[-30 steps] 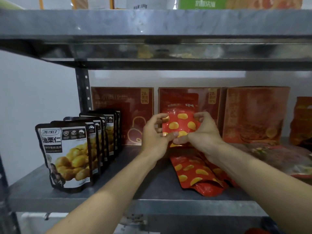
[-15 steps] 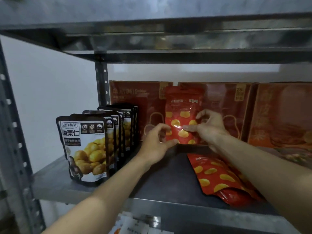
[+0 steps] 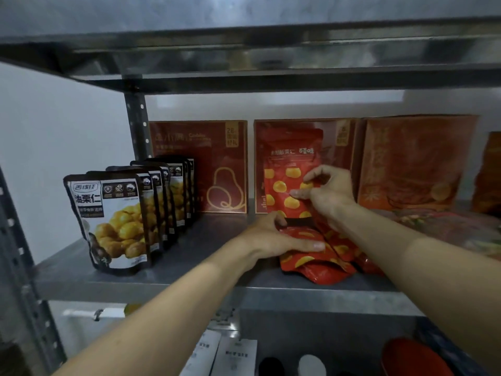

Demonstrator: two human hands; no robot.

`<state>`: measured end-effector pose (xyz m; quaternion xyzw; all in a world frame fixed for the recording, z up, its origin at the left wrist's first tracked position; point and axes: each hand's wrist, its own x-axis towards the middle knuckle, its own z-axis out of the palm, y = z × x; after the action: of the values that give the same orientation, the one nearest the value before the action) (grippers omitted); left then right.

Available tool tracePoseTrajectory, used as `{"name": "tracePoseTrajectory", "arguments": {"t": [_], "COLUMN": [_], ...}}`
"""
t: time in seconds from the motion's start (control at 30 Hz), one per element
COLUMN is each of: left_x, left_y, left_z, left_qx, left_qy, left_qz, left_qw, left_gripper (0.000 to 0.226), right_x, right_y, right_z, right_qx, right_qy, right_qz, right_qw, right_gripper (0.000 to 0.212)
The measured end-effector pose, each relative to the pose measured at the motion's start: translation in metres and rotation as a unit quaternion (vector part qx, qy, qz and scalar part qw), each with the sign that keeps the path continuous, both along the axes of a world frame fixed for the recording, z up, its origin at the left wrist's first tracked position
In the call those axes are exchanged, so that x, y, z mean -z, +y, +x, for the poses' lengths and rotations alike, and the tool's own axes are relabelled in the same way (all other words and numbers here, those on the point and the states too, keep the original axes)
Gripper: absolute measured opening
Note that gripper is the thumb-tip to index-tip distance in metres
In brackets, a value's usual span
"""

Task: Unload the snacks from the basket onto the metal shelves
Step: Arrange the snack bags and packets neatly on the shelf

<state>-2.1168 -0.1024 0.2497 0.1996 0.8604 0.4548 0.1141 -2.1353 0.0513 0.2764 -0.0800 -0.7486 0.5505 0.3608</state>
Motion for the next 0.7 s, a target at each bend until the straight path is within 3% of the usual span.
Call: {"name": "tracePoseTrajectory", "arguments": {"t": [0.23, 0.43, 0.57, 0.7], "left_x": [0.020, 0.026, 0.022, 0.025], "left_y": [-0.002, -0.045, -0.078, -0.098], "left_z": [0.006, 0.002, -0.006, -0.023], "left_qx": [-0.042, -0.006, -0.008, -0.047], "left_qy": [0.021, 0.151, 0.219, 0.267], "left_qz": [0.155, 0.247, 0.237, 0.192], "left_qw": [0.987, 0.957, 0.947, 0.943], "left_gripper": [0.069, 0.080, 0.086, 0.072], "right_x": [-0.004, -0.027, -0.037, -0.036], "right_y": [0.001, -0.014, -0.024, -0.030], "right_z": [0.032, 0.044, 0.042, 0.034], "right_qx": [0.000, -0.001, -0.013, -0.006], "right_qy": [0.005, 0.066, 0.081, 0.081], "right_qz": [0.000, -0.085, -0.141, -0.159], "right_qw": [1.000, 0.994, 0.987, 0.984], "right_gripper": [0.032, 0.026, 0.025, 0.025]}}
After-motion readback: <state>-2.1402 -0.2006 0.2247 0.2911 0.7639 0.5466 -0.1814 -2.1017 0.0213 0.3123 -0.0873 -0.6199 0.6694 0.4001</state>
